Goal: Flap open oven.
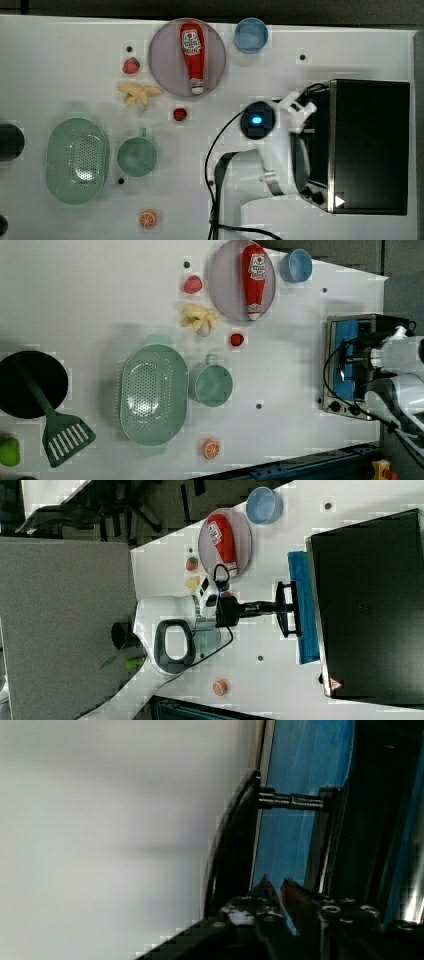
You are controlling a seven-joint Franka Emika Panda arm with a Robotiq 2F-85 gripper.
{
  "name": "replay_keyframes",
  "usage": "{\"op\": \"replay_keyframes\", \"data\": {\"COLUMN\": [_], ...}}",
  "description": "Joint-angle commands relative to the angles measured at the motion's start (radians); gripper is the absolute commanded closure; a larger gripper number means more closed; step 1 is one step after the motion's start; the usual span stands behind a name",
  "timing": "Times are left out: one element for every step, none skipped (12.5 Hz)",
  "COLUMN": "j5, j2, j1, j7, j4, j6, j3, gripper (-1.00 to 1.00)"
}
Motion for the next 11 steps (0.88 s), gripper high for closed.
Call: {"op": "replay_keyframes", "data": {"j5": [-0.034,-0.034,-0.034,-0.034,-0.034,-0.039,-0.061,-0.094,-0.123,-0.140,-0.142], "j2": [0.046,0.066,0.086,0.107,0.130,0.154,0.181,0.210,0.240,0.268,0.292], "j1": [0.044,0.047,0.052,0.057,0.064,0.073,0.083,0.096,0.108,0.118,0.129], "j7": [0.216,0.229,0.234,0.240,0.256,0.289,0.339,0.392,0.441,0.478,0.495], "j4": [-0.012,-0.012,-0.011,-0.010,-0.006,0.002,0.011,0.019,0.028,0.039,0.048], "j6": [-0.019,-0.019,-0.019,-0.018,-0.018,-0.018,-0.018,-0.018,-0.018,-0.014,-0.007], "j3": [0.047,0.056,0.065,0.073,0.079,0.083,0.085,0.087,0.087,0.088,0.089], "gripper": [0.65,0.65,0.65,0.65,0.65,0.65,0.65,0.65,0.65,0.65,0.65]}}
